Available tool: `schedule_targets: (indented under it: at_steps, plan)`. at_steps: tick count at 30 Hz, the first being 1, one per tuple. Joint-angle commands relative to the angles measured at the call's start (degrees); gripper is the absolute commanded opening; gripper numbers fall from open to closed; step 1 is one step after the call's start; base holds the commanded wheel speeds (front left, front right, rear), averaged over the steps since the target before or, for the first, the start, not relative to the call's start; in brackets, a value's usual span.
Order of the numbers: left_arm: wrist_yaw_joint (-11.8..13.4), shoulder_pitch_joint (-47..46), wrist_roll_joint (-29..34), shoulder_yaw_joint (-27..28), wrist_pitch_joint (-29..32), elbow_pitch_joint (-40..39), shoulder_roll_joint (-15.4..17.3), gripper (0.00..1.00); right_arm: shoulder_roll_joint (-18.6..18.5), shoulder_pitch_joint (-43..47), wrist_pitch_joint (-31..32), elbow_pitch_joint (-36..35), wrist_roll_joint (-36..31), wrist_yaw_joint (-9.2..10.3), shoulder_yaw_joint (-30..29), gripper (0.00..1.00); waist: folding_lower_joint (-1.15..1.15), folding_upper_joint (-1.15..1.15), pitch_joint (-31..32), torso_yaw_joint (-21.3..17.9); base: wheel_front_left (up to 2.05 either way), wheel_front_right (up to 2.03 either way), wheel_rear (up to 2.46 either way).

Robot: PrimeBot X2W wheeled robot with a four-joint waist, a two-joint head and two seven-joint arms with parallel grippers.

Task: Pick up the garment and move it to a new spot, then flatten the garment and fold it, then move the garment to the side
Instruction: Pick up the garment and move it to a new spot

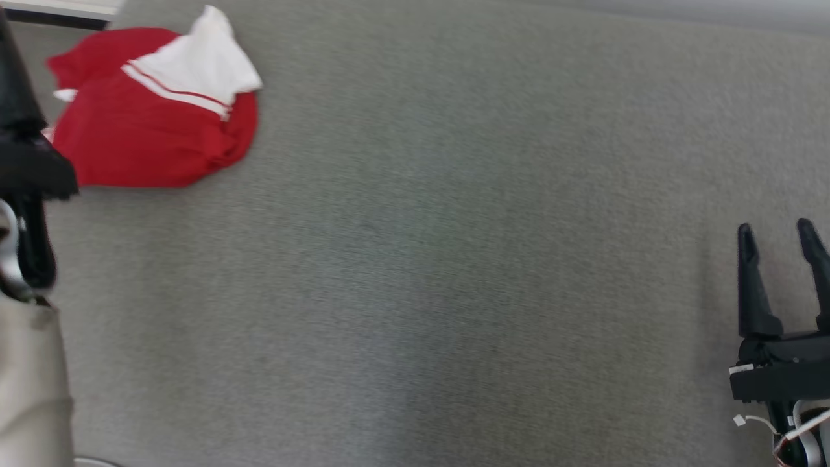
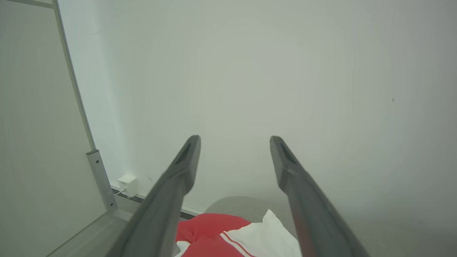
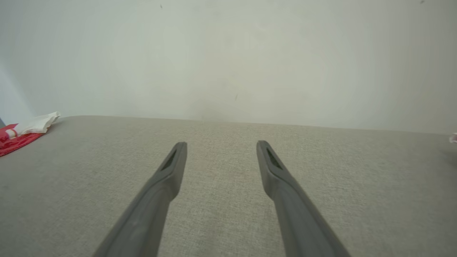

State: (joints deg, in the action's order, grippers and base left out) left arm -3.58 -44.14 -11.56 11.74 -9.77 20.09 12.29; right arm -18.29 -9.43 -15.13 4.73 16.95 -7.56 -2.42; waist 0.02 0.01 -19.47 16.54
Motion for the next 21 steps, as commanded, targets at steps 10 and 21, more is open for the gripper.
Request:
schedule_targets:
  at_steps: [10, 21]
  plan:
    - [1.09, -10.77, -1.33, 2.37, 9.44, 11.70, 7.87, 1.00, 0.41, -1.25, -0.01, -4.13, -0.30, 0.15, -2.66, 1.00, -0.02, -0.01, -13.53, -14.67, 0.00, 0.00, 0.00]
    - [0.38, -11.84, -3.88, 3.21, 21.60, 27.55, 12.35, 1.00, 0.11, -0.61, -0.01, -5.48, -1.13, 0.15, -3.56, 1.00, -0.02, -0.01, -13.62, -16.25, 0.00, 0.00, 0.00]
